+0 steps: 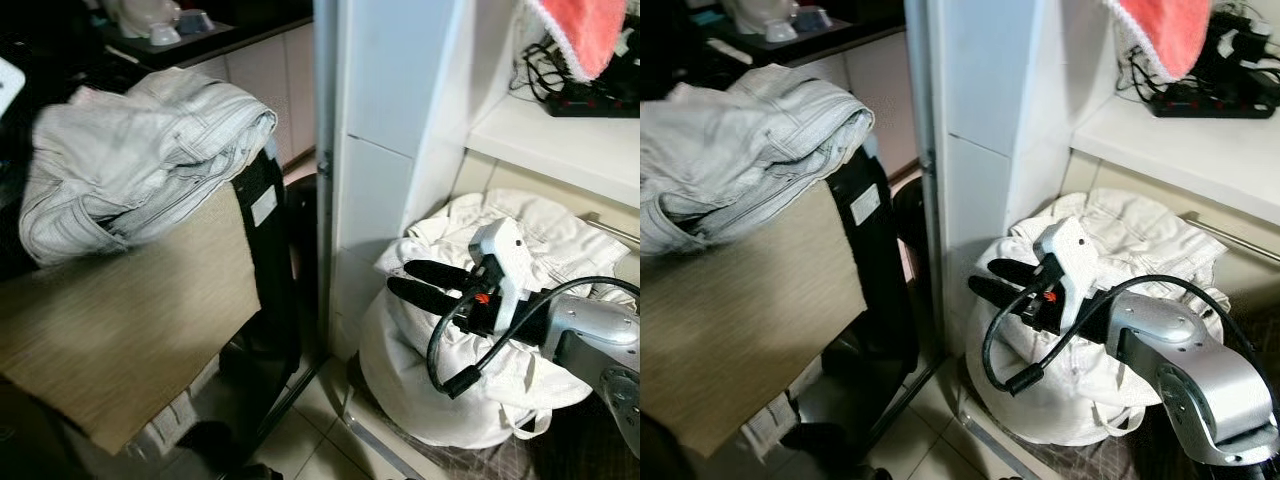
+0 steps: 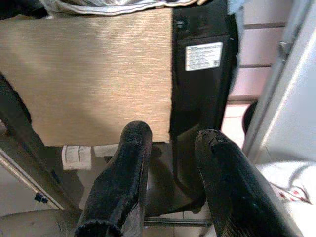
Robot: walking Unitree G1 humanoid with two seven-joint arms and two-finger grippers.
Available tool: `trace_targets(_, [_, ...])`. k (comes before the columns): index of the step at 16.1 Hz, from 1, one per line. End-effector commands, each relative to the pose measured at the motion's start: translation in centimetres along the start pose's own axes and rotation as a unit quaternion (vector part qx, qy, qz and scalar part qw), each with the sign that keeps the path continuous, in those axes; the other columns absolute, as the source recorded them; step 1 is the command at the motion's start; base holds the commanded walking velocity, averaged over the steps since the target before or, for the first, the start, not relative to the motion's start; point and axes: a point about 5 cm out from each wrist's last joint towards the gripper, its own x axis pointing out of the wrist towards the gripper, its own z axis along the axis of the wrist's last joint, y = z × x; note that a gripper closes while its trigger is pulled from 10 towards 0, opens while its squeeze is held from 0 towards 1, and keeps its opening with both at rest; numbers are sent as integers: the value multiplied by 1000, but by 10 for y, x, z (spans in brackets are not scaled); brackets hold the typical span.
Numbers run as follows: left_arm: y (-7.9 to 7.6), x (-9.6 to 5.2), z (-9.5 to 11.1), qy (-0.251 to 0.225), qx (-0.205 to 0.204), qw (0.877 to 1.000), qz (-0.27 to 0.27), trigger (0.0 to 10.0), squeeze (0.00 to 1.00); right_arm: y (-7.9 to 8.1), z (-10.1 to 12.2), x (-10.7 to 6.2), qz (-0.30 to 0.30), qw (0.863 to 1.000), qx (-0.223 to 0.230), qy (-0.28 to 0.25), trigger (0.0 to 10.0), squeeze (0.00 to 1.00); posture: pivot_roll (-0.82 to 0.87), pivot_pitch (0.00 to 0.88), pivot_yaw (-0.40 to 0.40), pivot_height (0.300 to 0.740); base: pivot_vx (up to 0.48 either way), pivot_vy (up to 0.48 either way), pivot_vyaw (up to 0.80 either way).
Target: Clothes washing
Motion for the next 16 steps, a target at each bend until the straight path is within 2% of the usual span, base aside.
trace_targets(1, [-1,-1,-8,25,21,999,-22,10000,1000,1,2,1,4,1000,-13,4,10000,0,-73,0,53,740,0,0,0])
trace_targets(2, [3,-1,0,-5,19,1000,12,10000,1000,0,2,1,3,1000,-14,5,10000,0,-76,0,52,740,0,0,0])
trace_targets(3, [5,-3,18,-65,-18,997,27,10000,886,0,2,1,3,1000,-14,5,10000,0,-76,0,50,740,0,0,0])
trace_targets(4, [5,-4,28,-97,-41,994,28,10000,376,0,2,1,3,1000,-15,5,10000,0,-76,0,50,740,0,0,0])
trace_targets(5, [1,-10,61,-204,-105,973,10,10000,0,0,2,2,2,1000,-15,4,10000,0,-76,0,49,740,0,0,0])
trace_targets(6, [-2,-13,75,-242,-142,960,-1,10000,0,-1,3,2,1,1000,-15,4,10000,0,-76,0,49,740,0,0,0])
trace_targets(7, [-21,-25,116,-350,-215,908,-78,10000,0,-1,3,5,-3,1000,-17,4,10000,0,-76,0,49,740,0,0,0])
trace_targets(8, [-32,-28,126,-373,-232,891,-118,10000,0,-2,3,6,-6,1000,-17,4,10000,0,-76,0,49,740,0,0,0])
trace_targets(9, [-64,-34,144,-399,-236,861,-208,10000,0,-3,2,9,-20,1000,-19,6,10000,0,-81,0,52,740,0,0,0])
trace_targets(11, [-90,-37,154,-403,-231,849,-251,10000,0,-6,2,11,-41,999,-20,5,10000,0,-85,0,56,740,0,0,0])
trace_targets(12, [-114,-39,160,-402,-223,844,-277,10000,0,-10,1,12,-65,998,-22,6,10000,0,-91,0,61,740,0,0,0])
trace_targets(13, [-129,-41,162,-400,-217,844,-284,10000,0,-12,0,13,-79,997,-23,7,10000,0,-97,0,66,740,0,0,0])
trace_targets(14, [-141,-45,167,-402,-236,835,-291,10000,0,-19,-1,12,-119,993,-21,10,10000,0,-101,0,70,740,0,0,0])
trace_targets(16, [-160,-58,172,-420,-274,798,-334,10000,0,-36,-11,11,-210,977,-27,34,10000,0,-104,0,73,740,0,0,0])
